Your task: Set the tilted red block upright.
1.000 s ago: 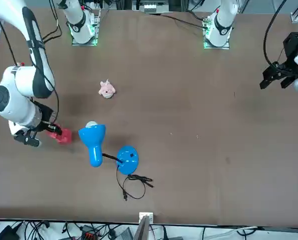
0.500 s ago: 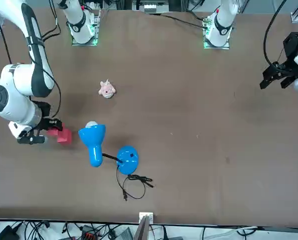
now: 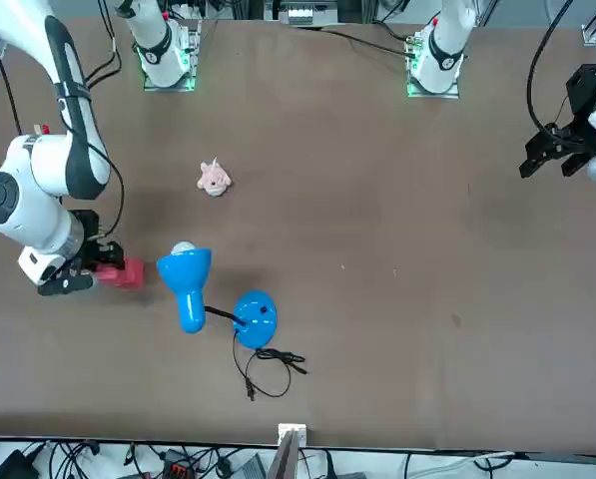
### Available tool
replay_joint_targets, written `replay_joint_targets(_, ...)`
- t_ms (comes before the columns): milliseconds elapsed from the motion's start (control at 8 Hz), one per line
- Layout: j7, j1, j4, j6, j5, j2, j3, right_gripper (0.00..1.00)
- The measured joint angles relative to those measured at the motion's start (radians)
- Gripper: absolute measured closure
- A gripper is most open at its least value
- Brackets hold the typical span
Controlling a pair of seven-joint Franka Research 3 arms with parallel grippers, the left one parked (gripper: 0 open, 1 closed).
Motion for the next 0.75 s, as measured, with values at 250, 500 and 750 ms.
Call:
replay_joint_targets(250,-0.021,-0.002,-0.013,0.028,0.0,0.015,0.0,0.31)
replay_joint_targets(500,-0.032,-0.005,-0.034,0.029,0.0,0.017,0.0,0.31)
replay_joint_targets(750,-0.04,-0.01,-0.043,0.029,0.0,0.017,0.0,0.31)
